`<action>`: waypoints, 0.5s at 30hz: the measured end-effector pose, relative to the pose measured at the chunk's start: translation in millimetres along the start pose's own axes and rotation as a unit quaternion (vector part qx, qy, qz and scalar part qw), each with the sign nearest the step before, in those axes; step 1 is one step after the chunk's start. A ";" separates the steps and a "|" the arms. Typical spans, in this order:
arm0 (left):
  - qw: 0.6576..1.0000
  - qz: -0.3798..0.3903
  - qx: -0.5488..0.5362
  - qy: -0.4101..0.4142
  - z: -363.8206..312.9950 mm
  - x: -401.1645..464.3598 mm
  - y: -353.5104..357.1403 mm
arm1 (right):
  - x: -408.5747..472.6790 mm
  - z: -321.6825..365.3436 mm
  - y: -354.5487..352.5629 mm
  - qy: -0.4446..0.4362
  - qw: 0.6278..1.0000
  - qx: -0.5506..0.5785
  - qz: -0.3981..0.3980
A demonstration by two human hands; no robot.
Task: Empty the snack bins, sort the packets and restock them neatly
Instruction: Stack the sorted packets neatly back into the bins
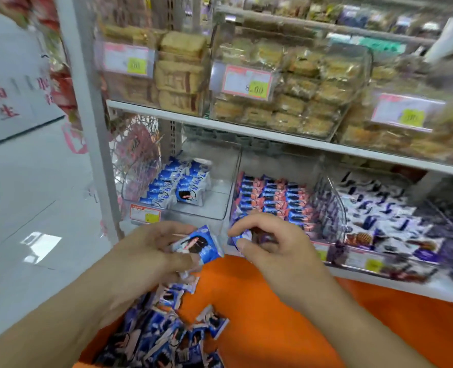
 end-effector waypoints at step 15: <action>0.996 -0.042 -0.075 0.016 -7.7 23.8 19.4 | 23.1 -11.5 -10.2 -0.011 0.999 -0.025 -0.029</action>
Point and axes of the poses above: each hand's wrist, its own x-axis towards the middle knuckle, its own y-axis out of the palm, z = x × y, the point moved 1 cm from there along x, towards the middle knuckle, and after that the axes turned 9 degrees about x, right-handed, at the moved point
